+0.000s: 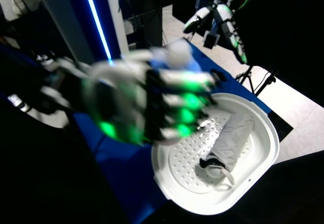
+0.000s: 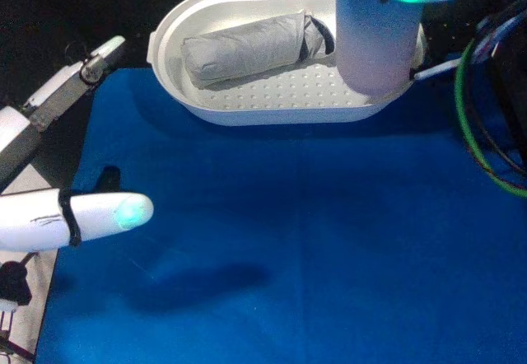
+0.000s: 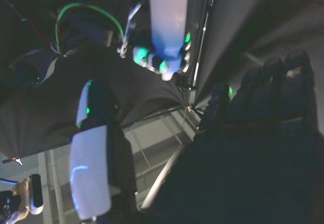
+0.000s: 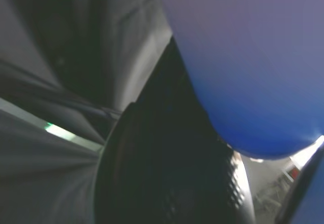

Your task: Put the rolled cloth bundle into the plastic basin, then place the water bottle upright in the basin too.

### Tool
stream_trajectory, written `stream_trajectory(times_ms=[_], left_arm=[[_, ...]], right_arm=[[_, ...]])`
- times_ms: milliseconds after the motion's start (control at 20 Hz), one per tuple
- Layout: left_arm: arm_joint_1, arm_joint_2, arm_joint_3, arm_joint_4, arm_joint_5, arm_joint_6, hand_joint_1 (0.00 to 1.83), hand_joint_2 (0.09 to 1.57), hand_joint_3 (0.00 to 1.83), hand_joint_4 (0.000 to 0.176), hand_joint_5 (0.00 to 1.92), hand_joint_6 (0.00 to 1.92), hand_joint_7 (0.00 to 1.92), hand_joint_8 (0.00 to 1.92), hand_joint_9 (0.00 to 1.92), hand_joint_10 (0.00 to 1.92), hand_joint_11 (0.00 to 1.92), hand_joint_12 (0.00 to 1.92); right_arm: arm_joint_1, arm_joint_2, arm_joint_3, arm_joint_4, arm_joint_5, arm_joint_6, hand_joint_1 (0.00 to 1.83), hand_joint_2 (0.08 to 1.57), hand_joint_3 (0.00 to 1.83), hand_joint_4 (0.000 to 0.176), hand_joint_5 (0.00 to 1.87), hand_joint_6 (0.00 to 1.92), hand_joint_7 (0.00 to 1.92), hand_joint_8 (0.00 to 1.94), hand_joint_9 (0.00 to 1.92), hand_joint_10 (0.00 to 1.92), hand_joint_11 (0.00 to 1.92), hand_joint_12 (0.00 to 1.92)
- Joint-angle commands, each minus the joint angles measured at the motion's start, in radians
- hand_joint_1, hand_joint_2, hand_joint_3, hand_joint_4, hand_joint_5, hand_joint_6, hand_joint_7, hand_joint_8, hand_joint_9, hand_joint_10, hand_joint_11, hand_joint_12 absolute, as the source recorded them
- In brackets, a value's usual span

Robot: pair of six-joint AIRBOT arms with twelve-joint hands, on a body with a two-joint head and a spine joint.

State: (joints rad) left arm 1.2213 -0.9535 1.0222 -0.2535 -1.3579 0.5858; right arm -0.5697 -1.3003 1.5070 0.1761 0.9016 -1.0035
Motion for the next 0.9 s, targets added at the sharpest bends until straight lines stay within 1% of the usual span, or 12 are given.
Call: stream_trajectory(times_ms=[0,100,150,200,250,400,450,500,600,700,800,850], left_arm=[[-0.013,0.007,0.006,0.016,-0.132,-0.009,0.55,0.80,0.00,0.118,0.00,0.00,0.00,0.00,0.00,0.00,0.00,0.00],[-0.014,0.005,0.009,0.018,-0.140,-0.012,0.56,0.82,0.01,0.119,0.00,0.00,0.00,0.00,0.00,0.00,0.00,0.00],[-0.014,0.003,0.012,0.018,-0.142,-0.019,0.56,0.82,0.00,0.090,0.00,0.00,0.00,0.00,0.00,0.00,0.00,0.00],[-0.014,0.002,0.016,0.021,-0.141,-0.023,0.56,0.81,0.00,0.078,0.00,0.00,0.00,0.00,0.00,0.00,0.00,0.00],[-0.014,0.001,0.018,0.024,-0.139,-0.025,0.55,0.80,0.00,0.090,0.00,0.00,0.00,0.00,0.00,0.00,0.00,0.00],[-0.015,-0.007,0.027,0.028,-0.137,-0.036,0.57,0.81,0.00,0.075,0.00,0.00,0.00,0.00,0.00,0.00,0.00,0.00],[-0.015,-0.008,0.028,0.029,-0.136,-0.037,0.57,0.81,0.00,0.084,0.00,0.00,0.00,0.00,0.00,0.00,0.00,0.00],[-0.015,-0.008,0.028,0.029,-0.136,-0.038,0.56,0.81,0.00,0.114,0.00,0.00,0.00,0.00,0.00,0.00,0.00,0.00],[-0.015,-0.011,0.029,0.031,-0.136,-0.041,0.56,0.82,0.00,0.123,0.00,0.00,0.00,0.00,0.00,0.00,0.00,0.00],[-0.014,-0.013,0.032,0.034,-0.135,-0.047,0.56,0.82,0.01,0.165,0.00,0.00,0.00,0.00,0.00,0.00,0.00,0.00],[-0.014,-0.015,0.034,0.035,-0.134,-0.050,0.57,0.83,0.00,0.176,0.00,0.00,0.00,0.00,0.00,0.00,0.00,0.00],[-0.014,-0.017,0.036,0.036,-0.134,-0.052,0.57,0.82,0.00,0.176,0.00,0.00,0.00,0.00,0.00,0.00,0.00,0.00]], right_arm=[[0.026,-0.009,0.021,0.027,0.111,0.015,1.07,1.25,0.00,0.000,0.75,1.32,1.15,1.80,1.33,1.92,1.35,1.92],[0.029,-0.049,0.072,0.028,0.075,0.015,1.07,1.26,0.00,0.000,0.72,1.36,1.11,1.79,1.28,1.92,1.33,1.92],[0.036,-0.074,0.105,0.028,0.055,0.015,1.06,1.27,0.00,0.000,0.72,1.37,1.14,1.72,1.30,1.89,1.36,1.92],[0.044,-0.086,0.126,0.028,0.040,0.015,1.06,1.27,0.00,0.000,0.71,1.39,1.14,1.68,1.30,1.82,1.34,1.92],[0.049,-0.092,0.138,0.028,0.034,0.015,1.05,1.28,0.00,0.000,0.69,1.40,1.13,1.66,1.30,1.79,1.34,1.92],[0.062,-0.102,0.166,0.029,0.032,0.015,1.06,1.27,0.00,0.000,0.70,1.39,1.13,1.68,1.29,1.82,1.31,1.92],[0.063,-0.102,0.168,0.029,0.032,0.015,1.06,1.27,0.00,0.000,0.70,1.39,1.13,1.69,1.29,1.83,1.31,1.92],[0.063,-0.102,0.171,0.029,0.032,0.015,1.06,1.27,0.00,0.000,0.71,1.38,1.12,1.69,1.27,1.83,1.29,1.92],[0.063,-0.106,0.178,0.032,0.032,0.015,1.07,1.26,0.00,0.000,0.72,1.36,1.13,1.69,1.26,1.84,1.28,1.92],[0.063,-0.111,0.186,0.038,0.032,0.015,1.06,1.26,0.00,0.000,0.72,1.37,1.10,1.67,1.24,1.83,1.25,1.92],[0.063,-0.113,0.190,0.043,0.032,0.015,1.05,1.27,0.00,0.000,0.71,1.38,0.99,1.48,1.12,1.66,1.09,1.84],[0.063,-0.113,0.190,0.044,0.032,0.015,0.96,1.28,0.00,0.000,0.69,1.41,0.92,1.23,1.01,1.46,0.94,1.68]])
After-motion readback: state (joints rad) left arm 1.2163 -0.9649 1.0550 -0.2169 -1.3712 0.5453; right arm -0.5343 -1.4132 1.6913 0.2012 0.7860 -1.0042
